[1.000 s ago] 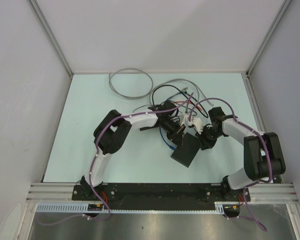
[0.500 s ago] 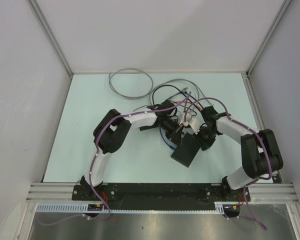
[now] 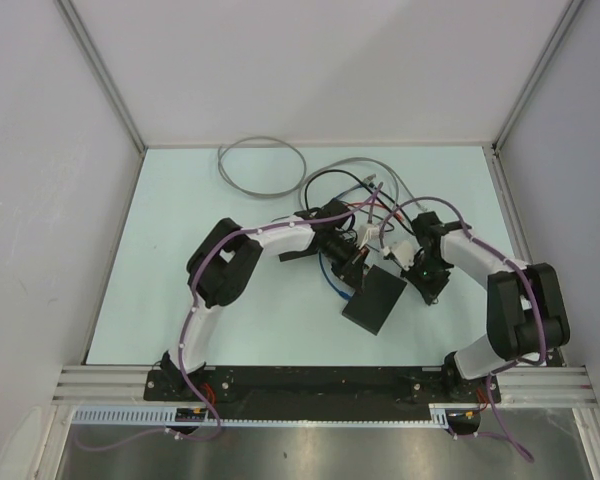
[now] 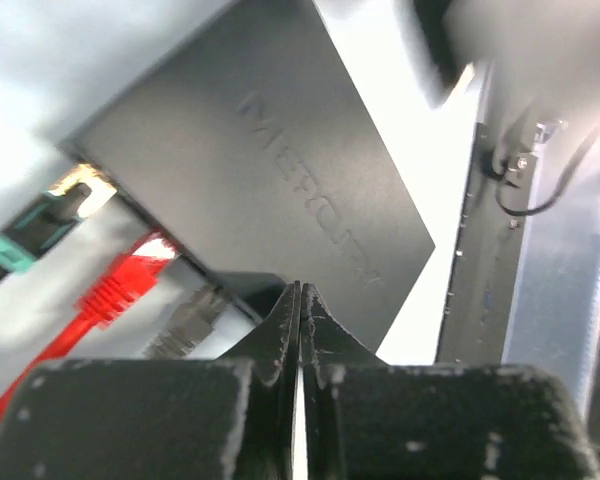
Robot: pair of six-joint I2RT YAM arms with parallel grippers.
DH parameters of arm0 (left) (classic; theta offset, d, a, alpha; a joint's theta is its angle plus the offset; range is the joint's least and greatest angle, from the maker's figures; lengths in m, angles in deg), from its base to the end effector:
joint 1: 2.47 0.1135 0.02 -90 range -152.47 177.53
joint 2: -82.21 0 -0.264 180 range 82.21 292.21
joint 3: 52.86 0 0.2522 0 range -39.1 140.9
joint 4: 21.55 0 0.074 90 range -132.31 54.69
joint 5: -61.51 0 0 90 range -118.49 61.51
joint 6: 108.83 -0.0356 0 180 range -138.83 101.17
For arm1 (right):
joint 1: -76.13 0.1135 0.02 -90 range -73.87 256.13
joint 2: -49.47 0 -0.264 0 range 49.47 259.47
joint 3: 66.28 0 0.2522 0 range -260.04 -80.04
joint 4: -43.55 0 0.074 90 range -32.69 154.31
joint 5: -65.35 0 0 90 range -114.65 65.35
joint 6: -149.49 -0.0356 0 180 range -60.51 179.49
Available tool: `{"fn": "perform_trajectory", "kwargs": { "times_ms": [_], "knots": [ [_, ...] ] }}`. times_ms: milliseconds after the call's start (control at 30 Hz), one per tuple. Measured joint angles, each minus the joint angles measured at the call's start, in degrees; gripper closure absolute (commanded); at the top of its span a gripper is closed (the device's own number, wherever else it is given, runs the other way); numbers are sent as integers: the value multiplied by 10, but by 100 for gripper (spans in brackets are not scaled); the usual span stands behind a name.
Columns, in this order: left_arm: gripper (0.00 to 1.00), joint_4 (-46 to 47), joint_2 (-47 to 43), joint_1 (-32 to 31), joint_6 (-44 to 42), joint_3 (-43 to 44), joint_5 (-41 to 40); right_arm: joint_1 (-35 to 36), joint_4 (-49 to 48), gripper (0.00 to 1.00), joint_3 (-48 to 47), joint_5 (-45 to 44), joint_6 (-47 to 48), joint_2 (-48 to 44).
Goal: Pull the plug from the switch port
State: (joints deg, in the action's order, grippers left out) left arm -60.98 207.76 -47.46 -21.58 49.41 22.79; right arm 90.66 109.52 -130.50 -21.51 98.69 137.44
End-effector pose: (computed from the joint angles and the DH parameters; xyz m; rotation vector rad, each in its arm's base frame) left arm 0.2981 -0.3373 0.1431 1.3665 2.3184 -1.4307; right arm 0.2338 0.0626 0.1662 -1.4119 2.7868 0.0820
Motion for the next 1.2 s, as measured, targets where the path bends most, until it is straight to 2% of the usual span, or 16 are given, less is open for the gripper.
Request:
{"fn": "perform_trajectory", "kwargs": {
  "times_ms": [133,333,467,600,767,800,833,867,933,967,1033,1200],
  "knots": [
    [91,0,-19,1,-23,-6,-27,-44,-15,100,-38,0,-7,-23],
    [86,-11,-78,-2,-46,-25,-53,-64,-146,100,-92,-87,-33,-14],
    [79,-18,-110,9,-55,-26,-67,-66,-209,100,-162,-139,-71,61],
    [67,-28,-130,32,-64,-26,-77,-77,-244,100,-243,-169,-117,165],
    [61,-44,-161,63,-70,-44,-93,-90,-256,98,-301,-182,-153,245],
    [59,-47,-168,68,-71,-49,-94,-90,-256,87,-310,-184,-156,255],
    [58,-49,-174,73,-73,-55,-97,-90,-256,66,-320,-184,-159,265],
    [57,-49,-180,77,-74,-60,-99,-89,-257,40,-325,-184,-163,270],
    [52,-50,-188,81,-78,-70,-104,-86,-256,12,-332,-187,-164,276],
    [50,-50,-192,81,-78,-75,-107,-84,-253,8,-333,-190,-166,277],
    [46,-49,-198,81,-78,-84,-112,-79,-243,6,-333,-192,-167,275],
    [43,-43,-226,81,-80,-118,-138,-68,-207,8,-303,-173,-179,213]
  ]
}}
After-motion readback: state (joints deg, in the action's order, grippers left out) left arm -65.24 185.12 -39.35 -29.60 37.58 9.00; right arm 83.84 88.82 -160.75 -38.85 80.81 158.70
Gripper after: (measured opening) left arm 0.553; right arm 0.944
